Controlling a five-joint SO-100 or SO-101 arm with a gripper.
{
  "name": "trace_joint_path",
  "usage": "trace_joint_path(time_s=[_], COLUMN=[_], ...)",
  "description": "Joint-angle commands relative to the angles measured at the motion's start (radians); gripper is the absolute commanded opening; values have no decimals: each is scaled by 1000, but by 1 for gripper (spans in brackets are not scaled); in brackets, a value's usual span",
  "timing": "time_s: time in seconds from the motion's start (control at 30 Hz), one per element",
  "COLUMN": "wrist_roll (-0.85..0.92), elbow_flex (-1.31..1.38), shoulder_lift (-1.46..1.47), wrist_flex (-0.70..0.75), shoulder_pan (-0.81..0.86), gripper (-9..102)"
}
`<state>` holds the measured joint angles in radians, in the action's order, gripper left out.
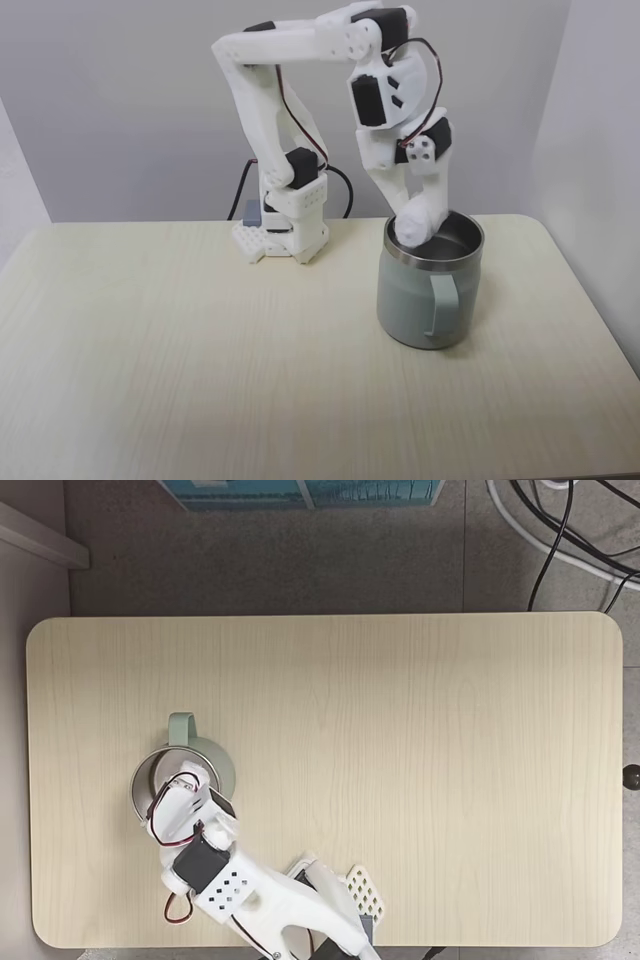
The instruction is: Grasp a dressing and put it in the cup.
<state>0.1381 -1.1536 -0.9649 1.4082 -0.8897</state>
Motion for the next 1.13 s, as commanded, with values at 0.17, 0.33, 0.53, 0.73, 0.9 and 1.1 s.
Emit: trace_joint_path(time_s=[0.17, 0.33, 0.53, 0.73, 0.9, 1.1], wrist_roll=[6, 6, -2, -15, -9, 17], elbow_flex=[-14, -8, -12, -11, -17, -34], shoulder_lift=[2, -18, -14, -6, -3, -23], wrist_flex=[6, -6, -2, 11, 17, 18], shoulder_pan=[-14, -23, -43, -60, -57, -17], gripper=[26, 26, 25, 25, 25, 24])
